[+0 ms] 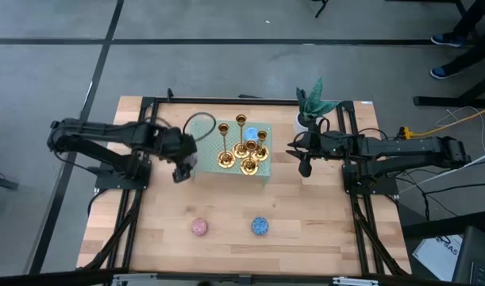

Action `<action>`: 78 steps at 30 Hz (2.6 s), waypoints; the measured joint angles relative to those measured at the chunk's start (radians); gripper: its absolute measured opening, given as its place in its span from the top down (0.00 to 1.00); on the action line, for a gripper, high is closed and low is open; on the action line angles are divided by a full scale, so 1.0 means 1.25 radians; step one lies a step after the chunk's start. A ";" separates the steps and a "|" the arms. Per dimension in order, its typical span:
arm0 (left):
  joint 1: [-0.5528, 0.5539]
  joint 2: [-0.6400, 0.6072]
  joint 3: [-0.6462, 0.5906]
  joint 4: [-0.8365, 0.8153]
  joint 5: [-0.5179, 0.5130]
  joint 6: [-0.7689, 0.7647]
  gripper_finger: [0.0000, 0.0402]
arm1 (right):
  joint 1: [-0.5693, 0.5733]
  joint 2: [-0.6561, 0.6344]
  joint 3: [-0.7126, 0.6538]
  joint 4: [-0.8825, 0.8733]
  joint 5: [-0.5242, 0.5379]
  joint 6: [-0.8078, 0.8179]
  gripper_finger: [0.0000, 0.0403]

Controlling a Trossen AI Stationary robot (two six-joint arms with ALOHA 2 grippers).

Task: Pick & Place candle stick holders
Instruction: Put the red scented candle on the shelf, then put the pink scented candle on the shelf

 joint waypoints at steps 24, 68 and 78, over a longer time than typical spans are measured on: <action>0.475 0.255 0.172 0.003 0.054 0.453 0.25 | 0.000 0.000 0.000 -0.006 0.042 0.005 0.70; 0.478 0.214 0.329 -0.132 0.060 0.386 0.15 | 0.000 0.000 0.000 -0.010 0.063 0.001 0.70; 0.388 0.145 0.346 -0.238 0.125 0.214 0.15 | 0.000 0.000 0.000 -0.009 0.063 0.000 0.70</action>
